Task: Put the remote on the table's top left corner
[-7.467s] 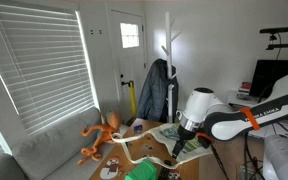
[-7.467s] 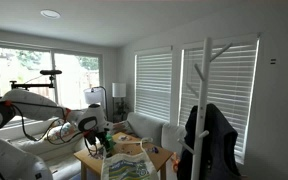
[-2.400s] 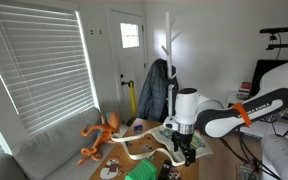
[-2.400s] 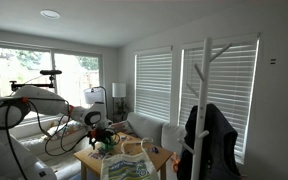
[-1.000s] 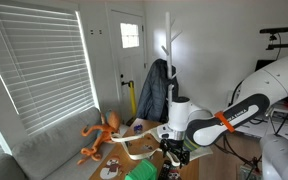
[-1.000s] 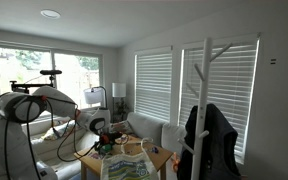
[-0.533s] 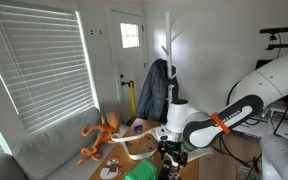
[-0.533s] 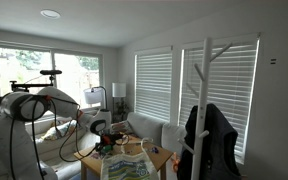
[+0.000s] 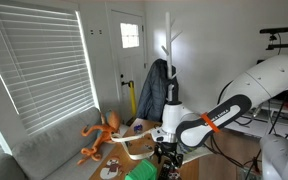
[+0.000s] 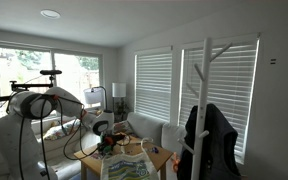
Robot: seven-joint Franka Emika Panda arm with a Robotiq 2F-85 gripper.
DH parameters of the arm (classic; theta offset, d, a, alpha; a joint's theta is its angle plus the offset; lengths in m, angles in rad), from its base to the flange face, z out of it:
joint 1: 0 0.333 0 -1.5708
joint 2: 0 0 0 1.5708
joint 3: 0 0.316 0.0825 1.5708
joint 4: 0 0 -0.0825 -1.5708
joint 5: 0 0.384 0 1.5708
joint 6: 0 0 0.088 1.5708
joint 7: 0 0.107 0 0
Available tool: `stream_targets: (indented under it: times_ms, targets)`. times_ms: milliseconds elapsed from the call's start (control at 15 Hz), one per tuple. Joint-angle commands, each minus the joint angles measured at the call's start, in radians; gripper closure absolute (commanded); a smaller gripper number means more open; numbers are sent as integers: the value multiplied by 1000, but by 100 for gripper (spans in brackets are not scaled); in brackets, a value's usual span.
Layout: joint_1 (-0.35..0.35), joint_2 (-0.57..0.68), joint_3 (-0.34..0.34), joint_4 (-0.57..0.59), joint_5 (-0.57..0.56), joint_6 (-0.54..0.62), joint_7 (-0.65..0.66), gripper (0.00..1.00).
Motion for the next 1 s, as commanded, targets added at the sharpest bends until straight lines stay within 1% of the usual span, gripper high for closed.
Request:
stream_targets:
  times_ms: [0, 67, 333, 400, 467, 533, 600, 667, 800, 867, 933]
  targets:
    - [-20, 44, 16, 40, 40, -17, -51, 26]
    - [-23, 51, 17, 43, 43, -17, -55, 22]
    - [-35, 74, 24, 50, 46, -15, -57, 23]
    - [-39, 74, 28, 49, 44, -13, -54, 39]
    - [-41, 72, 31, 49, 42, -11, -52, 47]
    - [-42, 61, 36, 45, 38, -11, -48, 49]
    - [-43, 52, 41, 43, 33, -10, -45, 55]
    - [-44, 45, 46, 40, 27, -10, -39, 65]
    - [-43, 34, 56, 33, 20, -18, -32, 79]
    - [-42, 26, 62, 28, 16, -23, -27, 83]
    - [-36, 16, 68, 25, 24, -35, -35, 83]
